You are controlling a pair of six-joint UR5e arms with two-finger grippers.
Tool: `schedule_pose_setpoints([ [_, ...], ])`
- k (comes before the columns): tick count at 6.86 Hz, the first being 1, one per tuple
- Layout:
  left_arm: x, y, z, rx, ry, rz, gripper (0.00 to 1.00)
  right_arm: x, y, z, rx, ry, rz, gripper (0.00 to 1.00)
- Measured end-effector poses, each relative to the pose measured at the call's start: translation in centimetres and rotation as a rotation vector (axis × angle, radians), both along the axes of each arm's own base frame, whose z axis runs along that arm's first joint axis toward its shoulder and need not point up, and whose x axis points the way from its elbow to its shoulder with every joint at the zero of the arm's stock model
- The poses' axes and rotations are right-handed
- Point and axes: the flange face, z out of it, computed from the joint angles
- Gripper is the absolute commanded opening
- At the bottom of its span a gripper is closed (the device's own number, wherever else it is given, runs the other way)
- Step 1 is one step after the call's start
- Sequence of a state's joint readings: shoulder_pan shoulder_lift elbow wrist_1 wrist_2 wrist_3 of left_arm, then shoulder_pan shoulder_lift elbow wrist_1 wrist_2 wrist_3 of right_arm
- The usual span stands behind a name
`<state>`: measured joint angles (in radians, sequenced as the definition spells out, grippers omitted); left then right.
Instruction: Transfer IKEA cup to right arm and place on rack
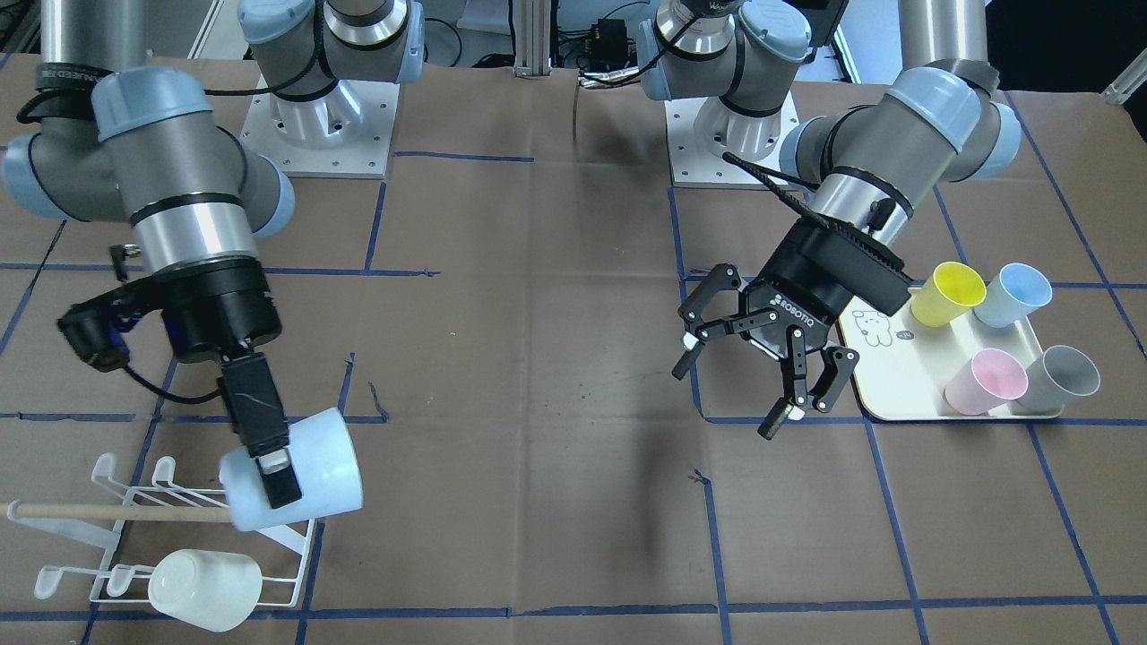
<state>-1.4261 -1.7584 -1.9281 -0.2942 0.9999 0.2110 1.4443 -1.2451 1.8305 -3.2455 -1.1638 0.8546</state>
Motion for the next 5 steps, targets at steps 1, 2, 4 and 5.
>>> schedule_pose_setpoints([
  [1,0.2,-1.2,0.3,0.116,-0.074,0.055,0.99,-3.4,-0.6,-0.4,-0.045,0.175,0.02,0.08],
  [2,0.4,-1.8,0.6,0.249,-0.161,0.102,0.99,-6.4,-1.1,-0.8,-0.065,0.333,0.018,0.08],
  [4,1.2,-1.3,1.7,0.523,-0.318,0.158,0.99,-9.7,-2.3,-1.6,-0.065,0.587,-0.001,0.08],
  [5,1.5,0.1,2.9,0.636,-0.361,0.18,0.99,-10.6,-3.2,-2.2,-0.067,0.692,0.008,0.08],
])
